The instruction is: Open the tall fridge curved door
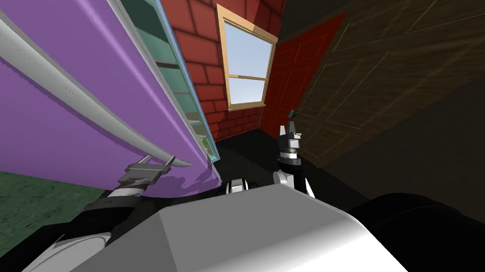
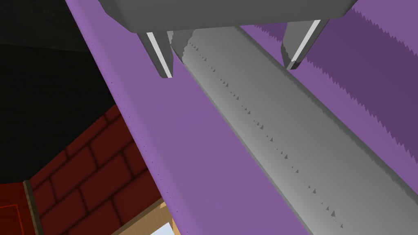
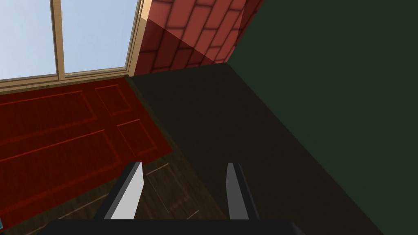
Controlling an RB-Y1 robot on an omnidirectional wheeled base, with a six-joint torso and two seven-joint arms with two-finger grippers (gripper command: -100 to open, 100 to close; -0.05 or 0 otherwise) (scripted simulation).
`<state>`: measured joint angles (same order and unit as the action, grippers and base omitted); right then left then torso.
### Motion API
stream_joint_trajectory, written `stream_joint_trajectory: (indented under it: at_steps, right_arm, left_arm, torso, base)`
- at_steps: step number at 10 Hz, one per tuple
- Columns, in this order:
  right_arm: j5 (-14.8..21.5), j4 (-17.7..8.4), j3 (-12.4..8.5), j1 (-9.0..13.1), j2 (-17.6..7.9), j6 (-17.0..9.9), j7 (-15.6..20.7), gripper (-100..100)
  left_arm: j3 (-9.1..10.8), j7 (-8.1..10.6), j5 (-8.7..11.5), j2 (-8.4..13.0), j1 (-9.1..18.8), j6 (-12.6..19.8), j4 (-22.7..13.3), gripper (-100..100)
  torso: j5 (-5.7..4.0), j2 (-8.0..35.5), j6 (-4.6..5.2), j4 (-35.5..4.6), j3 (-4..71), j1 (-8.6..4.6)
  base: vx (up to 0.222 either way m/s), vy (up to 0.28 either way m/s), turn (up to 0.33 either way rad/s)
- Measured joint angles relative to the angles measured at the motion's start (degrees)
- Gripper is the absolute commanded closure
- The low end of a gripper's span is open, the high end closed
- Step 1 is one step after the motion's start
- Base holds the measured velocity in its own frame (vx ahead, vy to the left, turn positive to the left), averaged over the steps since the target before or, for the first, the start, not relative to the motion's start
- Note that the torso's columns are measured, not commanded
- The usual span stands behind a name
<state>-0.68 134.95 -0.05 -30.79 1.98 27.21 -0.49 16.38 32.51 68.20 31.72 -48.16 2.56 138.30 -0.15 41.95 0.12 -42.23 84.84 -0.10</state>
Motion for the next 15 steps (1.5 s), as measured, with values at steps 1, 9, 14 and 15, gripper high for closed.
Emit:
stream_joint_trajectory:
  at_steps: [1,9,14,15]
  right_arm:
    - [0.0,0.0,0.0,0.0,0.0,0.0,0.0,0]
    - [0.0,0.0,0.0,0.0,0.0,0.0,0.0,0]
    - [0.0,0.0,0.0,0.0,0.0,0.0,0.0,0]
    - [0.0,0.0,0.0,0.0,0.0,0.0,0.0,0]
  left_arm:
    - [-0.73,-0.31,0.4,1.0,0.1,-0.7,0.3,100]
    - [-5.25,-2.31,1.7,4.7,1.5,-0.6,1.9,100]
    - [-7.83,-3.55,2.7,7.4,2.4,-1.4,2.5,100]
    - [-8.06,-3.59,2.7,7.5,2.3,-1.3,2.5,100]
  torso:
    - [0.16,0.5,0.02,-0.1,-0.4,0.13]
    - [0.21,0.6,-0.24,-0.2,-0.4,0.47]
    - [0.14,0.5,-0.15,-0.1,-0.4,0.14]
    - [0.04,0.0,-0.2,-0.1,-0.1,-0.15]
  base:
    - [-0.273,0.162,-0.104]
    - [-0.274,0.159,-0.113]
    - [-0.256,0.15,-0.103]
    - [-0.159,0.128,-0.088]
